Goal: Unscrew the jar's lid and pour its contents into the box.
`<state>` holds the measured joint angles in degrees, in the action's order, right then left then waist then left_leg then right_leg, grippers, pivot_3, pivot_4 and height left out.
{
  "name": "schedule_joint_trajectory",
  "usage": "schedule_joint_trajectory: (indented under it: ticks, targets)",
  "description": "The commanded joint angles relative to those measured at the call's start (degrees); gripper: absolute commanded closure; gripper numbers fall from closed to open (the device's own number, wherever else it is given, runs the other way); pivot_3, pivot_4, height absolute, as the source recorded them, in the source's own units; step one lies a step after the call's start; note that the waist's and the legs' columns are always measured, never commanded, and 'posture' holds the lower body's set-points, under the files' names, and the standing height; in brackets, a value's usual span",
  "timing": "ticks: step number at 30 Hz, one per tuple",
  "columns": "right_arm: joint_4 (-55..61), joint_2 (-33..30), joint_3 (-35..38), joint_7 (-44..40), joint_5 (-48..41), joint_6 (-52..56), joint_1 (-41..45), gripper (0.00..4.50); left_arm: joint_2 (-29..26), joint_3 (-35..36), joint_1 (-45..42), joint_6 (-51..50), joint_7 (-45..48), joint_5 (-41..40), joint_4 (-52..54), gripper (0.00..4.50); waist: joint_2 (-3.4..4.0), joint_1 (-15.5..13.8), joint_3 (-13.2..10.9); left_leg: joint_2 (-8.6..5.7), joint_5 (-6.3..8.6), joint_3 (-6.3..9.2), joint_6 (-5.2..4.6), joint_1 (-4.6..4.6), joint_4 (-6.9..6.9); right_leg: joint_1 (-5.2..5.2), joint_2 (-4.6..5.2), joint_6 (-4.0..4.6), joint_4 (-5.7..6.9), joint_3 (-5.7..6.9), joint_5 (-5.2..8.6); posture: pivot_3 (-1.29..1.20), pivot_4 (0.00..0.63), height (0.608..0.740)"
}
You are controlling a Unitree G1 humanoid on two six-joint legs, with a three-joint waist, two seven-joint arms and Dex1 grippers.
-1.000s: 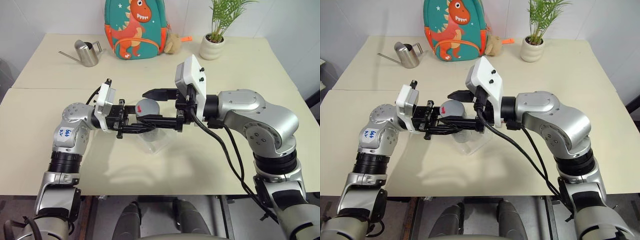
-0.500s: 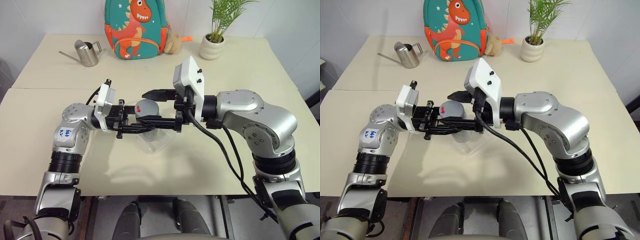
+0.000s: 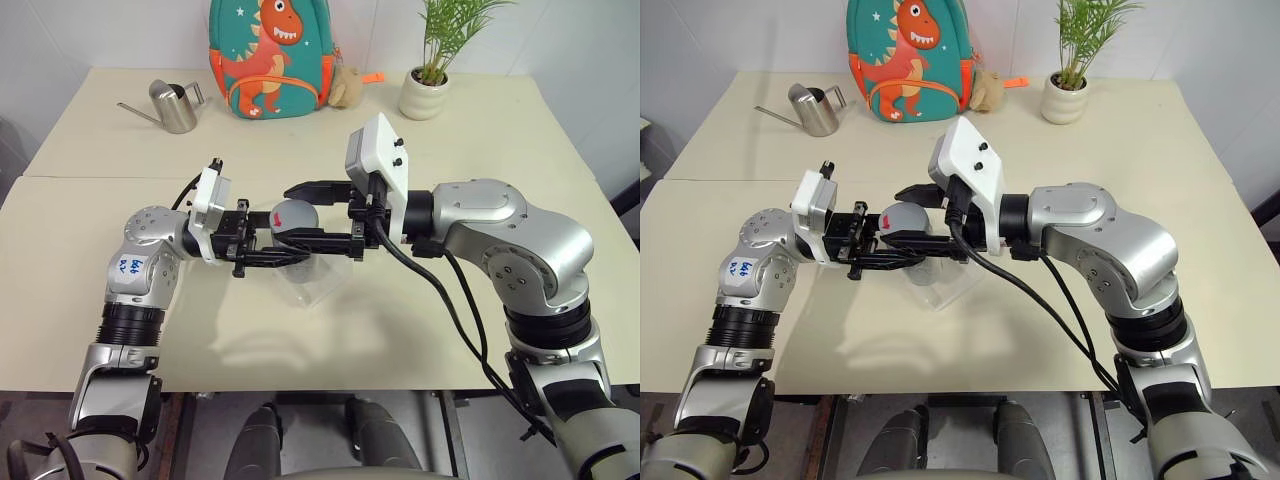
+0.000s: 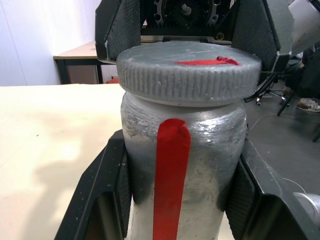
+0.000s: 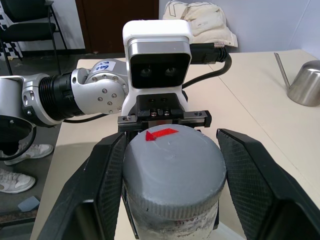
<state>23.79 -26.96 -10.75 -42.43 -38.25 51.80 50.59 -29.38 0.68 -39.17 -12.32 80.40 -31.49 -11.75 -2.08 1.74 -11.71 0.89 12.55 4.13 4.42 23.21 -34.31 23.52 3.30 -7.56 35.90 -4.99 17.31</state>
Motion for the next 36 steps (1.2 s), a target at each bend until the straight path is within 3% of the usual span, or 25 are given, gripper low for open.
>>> schedule_joint_trajectory:
  ticks: [1, 29, 36]
  targets:
    - [0.25, 0.66, 3.17, -0.15, -1.78, -0.19, 2.88, 1.98, -0.24, 0.48, -1.27, 0.18, -0.02, -0.13, 1.35, 2.54, 0.0, 0.02, 0.0, 0.0, 0.0, 0.0, 0.0, 0.0, 0.0, 0.0, 0.0, 0.0, 0.0, 0.0, 0.0, 0.0, 0.15, 0.74]
    - [-6.35, -4.16, 6.07, -2.63, 4.65, -8.93, 8.91, 1.98, -3.17, -2.45, 1.08, -4.18, 0.16, 2.29, 1.75, 2.54, 0.01, 0.0, -0.01, 0.0, 0.0, -0.01, 0.0, 0.0, 0.02, 0.01, 0.0, -0.01, -0.03, 0.0, 0.0, 0.0, 0.15, 0.74]
    - [-8.51, -5.75, 7.84, -1.97, 6.24, -8.85, 7.06, 1.98, -3.04, 0.06, -0.49, -2.06, -1.35, 2.25, 0.35, 2.54, 0.01, -0.02, -0.01, 0.0, 0.0, -0.01, 0.0, 0.0, 0.02, 0.01, 0.0, 0.0, -0.02, -0.01, 0.0, 0.0, 0.15, 0.74]
